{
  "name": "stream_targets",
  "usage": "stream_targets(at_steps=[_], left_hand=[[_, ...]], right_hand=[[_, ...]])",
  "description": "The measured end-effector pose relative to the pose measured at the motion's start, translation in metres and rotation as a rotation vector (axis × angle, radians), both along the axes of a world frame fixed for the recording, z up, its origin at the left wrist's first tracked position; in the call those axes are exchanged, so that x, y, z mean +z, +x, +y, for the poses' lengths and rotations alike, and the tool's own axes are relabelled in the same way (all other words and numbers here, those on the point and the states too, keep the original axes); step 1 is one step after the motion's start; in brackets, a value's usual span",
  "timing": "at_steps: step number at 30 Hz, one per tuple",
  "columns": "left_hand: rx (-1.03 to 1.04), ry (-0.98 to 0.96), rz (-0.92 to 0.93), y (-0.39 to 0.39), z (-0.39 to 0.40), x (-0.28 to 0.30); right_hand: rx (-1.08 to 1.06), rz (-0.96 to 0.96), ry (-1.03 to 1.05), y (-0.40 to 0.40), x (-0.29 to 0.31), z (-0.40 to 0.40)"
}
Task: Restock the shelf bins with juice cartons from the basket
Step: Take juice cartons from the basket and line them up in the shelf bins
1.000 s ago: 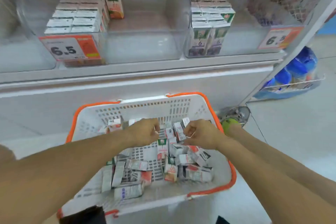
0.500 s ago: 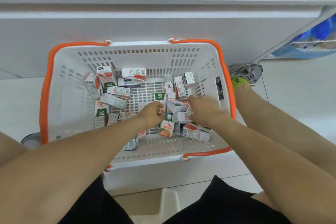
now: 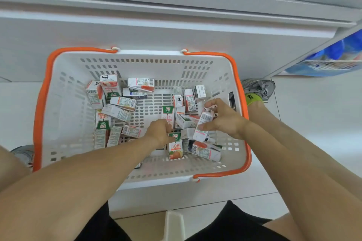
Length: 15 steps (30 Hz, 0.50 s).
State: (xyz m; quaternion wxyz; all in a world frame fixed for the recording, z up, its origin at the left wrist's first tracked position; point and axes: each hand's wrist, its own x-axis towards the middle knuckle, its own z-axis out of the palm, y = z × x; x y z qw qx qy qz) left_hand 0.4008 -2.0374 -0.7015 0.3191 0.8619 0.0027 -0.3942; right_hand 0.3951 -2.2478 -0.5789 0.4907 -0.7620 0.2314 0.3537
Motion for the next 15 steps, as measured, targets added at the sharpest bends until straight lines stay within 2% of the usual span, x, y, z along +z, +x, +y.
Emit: stream_targets(at_steps=[2,6,9,11,13,15], left_hand=[[0.068,0.004,0.068,0.002,0.001,0.004],[0.094,0.040,0.201,0.012,0.007,0.014],[0.112,-0.005,0.200,0.014,0.018,0.028],[0.146,-0.034,0.172,0.018,0.028,0.045],[0.263,-0.134,0.174,0.024,0.039,0.065],[0.466,-0.370,0.272,0.033,0.051,0.091]], right_hand=[[0.032,0.022,0.003,-0.002,0.000,0.001],[-0.089,0.101,0.073,-0.001,0.004,0.003],[-0.141,0.053,0.090,0.005,0.015,0.004],[-0.206,0.046,0.185,0.012,0.025,0.007],[-0.344,0.049,0.370,0.020,0.036,0.014],[-0.467,0.011,0.516,0.027,0.052,0.026]])
